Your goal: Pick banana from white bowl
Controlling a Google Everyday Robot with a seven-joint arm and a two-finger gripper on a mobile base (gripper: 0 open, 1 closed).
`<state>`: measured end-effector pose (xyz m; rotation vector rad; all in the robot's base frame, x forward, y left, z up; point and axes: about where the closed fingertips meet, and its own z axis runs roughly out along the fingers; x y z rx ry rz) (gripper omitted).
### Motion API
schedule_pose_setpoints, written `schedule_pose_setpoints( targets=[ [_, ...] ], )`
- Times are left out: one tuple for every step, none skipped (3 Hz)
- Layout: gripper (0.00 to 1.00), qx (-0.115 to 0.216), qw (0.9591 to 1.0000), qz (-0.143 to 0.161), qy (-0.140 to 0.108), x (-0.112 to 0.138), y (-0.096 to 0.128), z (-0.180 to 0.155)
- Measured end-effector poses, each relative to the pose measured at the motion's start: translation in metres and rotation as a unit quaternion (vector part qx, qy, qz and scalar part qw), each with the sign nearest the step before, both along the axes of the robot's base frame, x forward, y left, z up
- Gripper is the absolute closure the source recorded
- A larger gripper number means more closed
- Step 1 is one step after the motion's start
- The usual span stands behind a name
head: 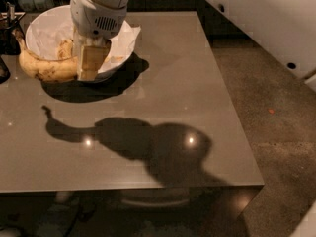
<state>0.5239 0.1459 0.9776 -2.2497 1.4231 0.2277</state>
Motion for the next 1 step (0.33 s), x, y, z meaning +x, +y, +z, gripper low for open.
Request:
schedule_pose_setpoints(
  targets=[
    [1.0, 0.0, 1.0, 0.0, 0.0, 0.0, 0.0, 0.0]
  ],
)
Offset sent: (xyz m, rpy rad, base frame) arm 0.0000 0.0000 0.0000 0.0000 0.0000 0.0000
